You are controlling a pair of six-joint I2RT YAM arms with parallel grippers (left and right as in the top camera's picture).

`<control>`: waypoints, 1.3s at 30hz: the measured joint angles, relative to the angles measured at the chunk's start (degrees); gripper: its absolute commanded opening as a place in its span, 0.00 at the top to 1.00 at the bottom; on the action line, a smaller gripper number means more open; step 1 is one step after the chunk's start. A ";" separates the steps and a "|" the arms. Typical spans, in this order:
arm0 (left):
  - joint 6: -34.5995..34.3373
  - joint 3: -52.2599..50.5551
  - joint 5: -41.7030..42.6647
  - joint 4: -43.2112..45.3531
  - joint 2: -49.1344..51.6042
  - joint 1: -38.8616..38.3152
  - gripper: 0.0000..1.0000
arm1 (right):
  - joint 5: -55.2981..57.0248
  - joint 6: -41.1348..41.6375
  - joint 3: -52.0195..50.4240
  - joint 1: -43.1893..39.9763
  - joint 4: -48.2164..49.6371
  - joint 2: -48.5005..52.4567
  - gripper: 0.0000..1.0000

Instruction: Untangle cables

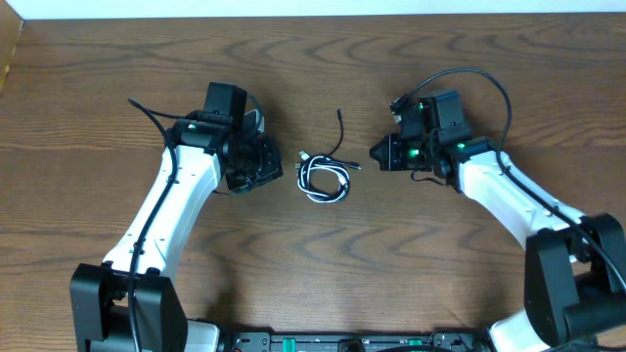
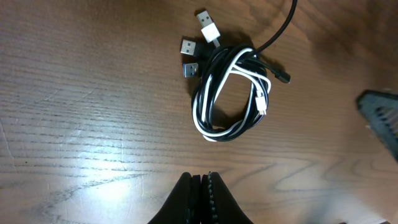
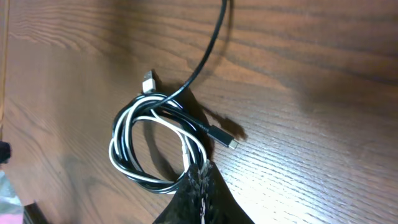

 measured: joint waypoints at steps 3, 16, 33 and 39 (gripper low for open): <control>-0.22 0.00 0.02 0.57 0.00 0.00 0.93 | -1.09 0.74 0.00 0.04 0.37 1.33 0.99; -0.46 0.00 0.00 1.22 0.00 0.00 0.86 | -2.34 2.16 0.00 3.89 1.57 6.36 0.92; -0.83 0.00 -0.04 3.74 6.75 -1.66 0.65 | 6.21 2.38 0.02 5.99 3.37 6.80 0.43; -0.85 0.00 -0.04 7.32 11.82 -5.38 0.65 | 7.02 2.38 0.02 5.99 3.93 6.80 0.41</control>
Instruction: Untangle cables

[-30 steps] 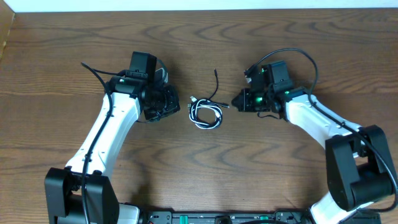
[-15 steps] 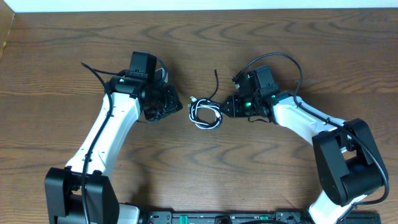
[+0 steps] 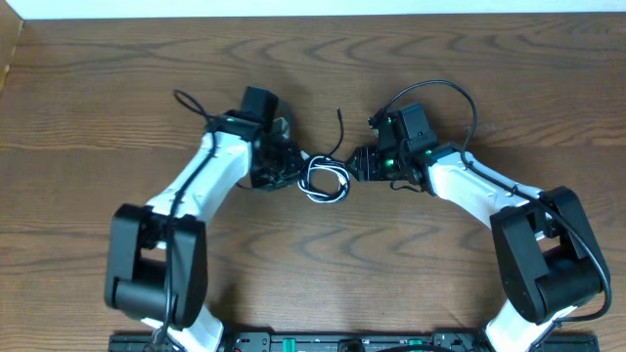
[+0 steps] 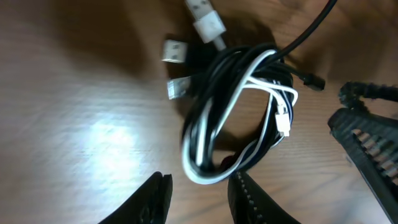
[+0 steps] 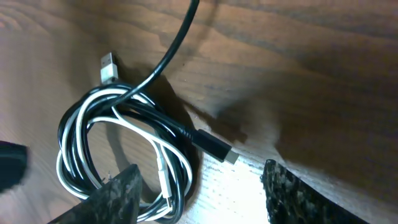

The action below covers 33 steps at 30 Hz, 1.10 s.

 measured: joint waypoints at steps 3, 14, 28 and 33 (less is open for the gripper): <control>0.00 0.00 0.00 0.59 1.33 -1.33 0.65 | 0.13 0.00 0.00 0.00 0.44 0.00 0.41; 0.17 0.00 -2.78 1.01 7.17 -2.01 0.86 | 0.15 2.34 0.00 0.04 0.79 0.00 0.43; 9.09 0.39 -8.85 -0.59 7.26 -2.23 0.92 | 0.17 4.63 0.00 3.91 0.79 0.00 0.59; 11.37 0.61 -11.10 -2.97 7.10 -1.75 0.91 | 0.59 4.63 0.00 6.34 0.85 0.00 0.67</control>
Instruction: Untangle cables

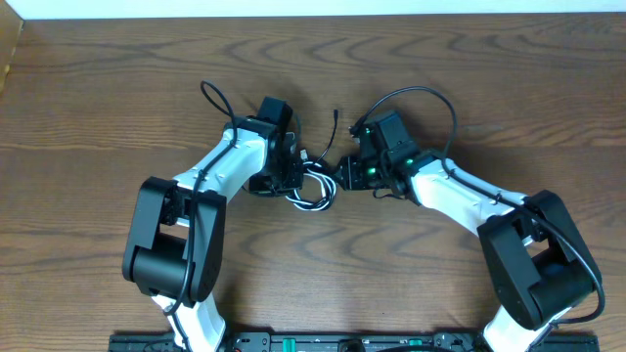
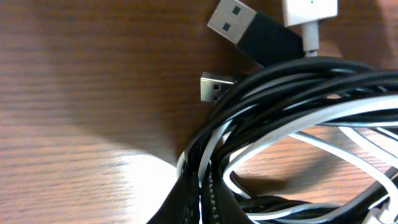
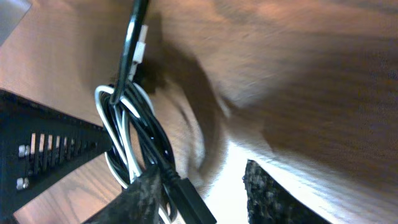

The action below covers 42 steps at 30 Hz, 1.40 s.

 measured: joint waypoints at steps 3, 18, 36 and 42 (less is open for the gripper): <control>0.98 0.00 -0.50 -1.29 -0.02 0.63 0.87 | 0.04 0.04 0.00 1.29 0.04 0.00 0.80; 2.21 4.20 6.56 -7.58 -0.02 6.95 0.53 | -0.48 0.28 0.00 2.97 0.04 0.00 0.99; 2.08 -2.62 9.92 2.75 -0.28 3.87 0.71 | -0.24 0.35 0.00 2.95 0.72 0.00 0.85; 2.84 -4.55 10.51 4.44 -0.76 3.89 0.93 | -0.44 -0.92 0.04 2.12 1.44 0.00 0.71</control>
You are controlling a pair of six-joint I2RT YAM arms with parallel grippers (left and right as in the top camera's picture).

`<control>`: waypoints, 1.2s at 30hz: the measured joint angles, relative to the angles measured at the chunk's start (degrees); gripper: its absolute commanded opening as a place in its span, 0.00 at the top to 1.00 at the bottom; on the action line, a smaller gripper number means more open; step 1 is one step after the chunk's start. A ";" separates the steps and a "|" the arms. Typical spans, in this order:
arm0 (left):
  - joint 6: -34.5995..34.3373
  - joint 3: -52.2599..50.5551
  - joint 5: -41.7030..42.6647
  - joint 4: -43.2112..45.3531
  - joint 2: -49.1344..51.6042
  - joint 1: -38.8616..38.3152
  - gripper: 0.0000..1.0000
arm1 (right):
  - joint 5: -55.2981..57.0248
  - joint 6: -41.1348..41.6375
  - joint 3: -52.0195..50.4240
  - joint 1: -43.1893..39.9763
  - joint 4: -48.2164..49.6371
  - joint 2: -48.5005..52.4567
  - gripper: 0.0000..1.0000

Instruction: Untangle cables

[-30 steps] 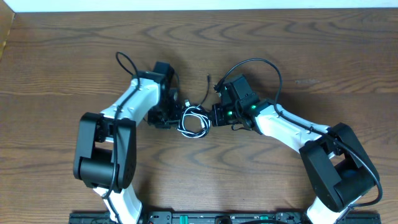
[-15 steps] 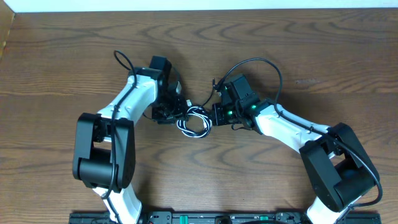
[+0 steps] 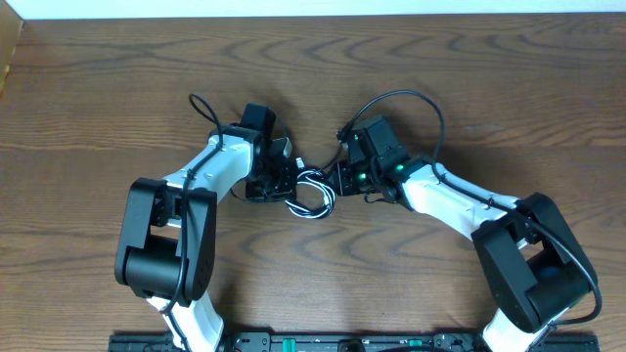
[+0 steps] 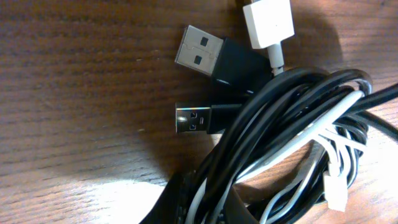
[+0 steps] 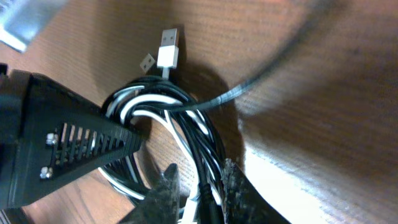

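The cable bundle [image 3: 315, 192] is a small coil of black and white cables on the wooden table, between both grippers. My left gripper [image 3: 287, 184] is at the coil's left side and, in the left wrist view, my left gripper [image 4: 202, 200] is shut on several strands of the coil [image 4: 292, 137]. Black USB plugs [image 4: 199, 53] and a white plug [image 4: 268, 22] stick out beside it. My right gripper [image 5: 200, 186] is at the coil's right side, its fingers [image 5: 168, 190] narrowed but apart, straddling black and white strands [image 5: 168, 106]. A black tail [image 5: 267, 71] leads away.
The wooden table [image 3: 98, 78] stretches all around the coil. Both arms reach in from the front edge, and the left gripper's body [image 5: 62, 149] sits close against the right one. A pale strip runs along the far edge [image 3: 293, 8].
The coil and both grippers have shifted slightly. The right gripper's fingers stand closer together around the strands. The left gripper stays shut on the coil's left side.
Both grippers were shut and well apart from the coil lying between them. Then both stood open right beside it. After that the left was shut on the coil's left strands and the right was open at its right side, and now the right's fingers have narrowed there.
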 measured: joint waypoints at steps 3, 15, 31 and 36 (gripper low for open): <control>1.03 0.00 0.20 0.00 0.00 0.24 0.93 | -2.10 -1.14 0.09 -2.84 0.26 -0.13 0.64; 11.65 0.00 7.17 6.71 -5.86 1.42 0.93 | -12.94 3.96 1.05 -18.18 -1.60 -3.91 0.44; 15.23 0.00 10.25 10.14 -8.24 -1.90 0.93 | -25.70 12.90 1.05 -18.34 5.86 -3.91 0.38; 16.04 0.00 8.81 10.23 -8.24 -1.90 0.93 | -28.37 13.42 1.05 -18.34 6.01 -3.91 0.47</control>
